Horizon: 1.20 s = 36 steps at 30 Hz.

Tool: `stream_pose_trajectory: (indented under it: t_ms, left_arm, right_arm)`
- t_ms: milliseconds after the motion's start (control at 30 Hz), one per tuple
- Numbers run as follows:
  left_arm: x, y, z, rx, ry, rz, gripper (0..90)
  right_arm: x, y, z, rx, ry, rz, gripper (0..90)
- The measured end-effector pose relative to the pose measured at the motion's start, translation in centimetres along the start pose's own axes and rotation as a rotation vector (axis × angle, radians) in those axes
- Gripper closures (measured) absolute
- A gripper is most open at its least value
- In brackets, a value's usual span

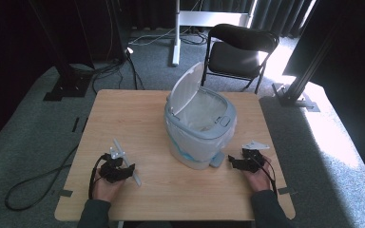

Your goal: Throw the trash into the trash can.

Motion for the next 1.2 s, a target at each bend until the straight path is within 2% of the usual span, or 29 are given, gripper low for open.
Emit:
stream_pose_trajectory:
  t_ms: [167, 500, 900, 1200]
  left_arm:
    - [-0.16, -0.02, -0.31, 0.012, 0.003, -0.013, 43.8]
    - [0.09, 0.08, -0.5, 0.043, -0.007, -0.02, 61.1]
    - [0.3, -0.04, -0.42, 0.086, 0.006, -0.033, 69.1]
    - [0.63, -0.43, -0.37, 0.195, 0.032, -0.041, 74.5]
  right_arm:
    - [0.0, 0.0, 0.0, 0.0, 0.0, 0.0, 24.3]
    - [0.01, 0.0, 0.0, 0.0, 0.0, 0.0, 24.2]
    - [0.01, 0.0, -0.01, 0.0, 0.0, 0.001, 24.2]
    - [0.03, 0.01, 0.0, 0.0, -0.001, 0.001, 24.2]
Point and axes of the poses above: each handheld gripper's, and its own axes: z roughly backward along the jaws, y roughly out of its underside, x roughly to its left, the point moved 8 cm from there along -z, roughly forward along the jaws, and after that the axes turned 13 degrees about -z, right-handed, at the moved point
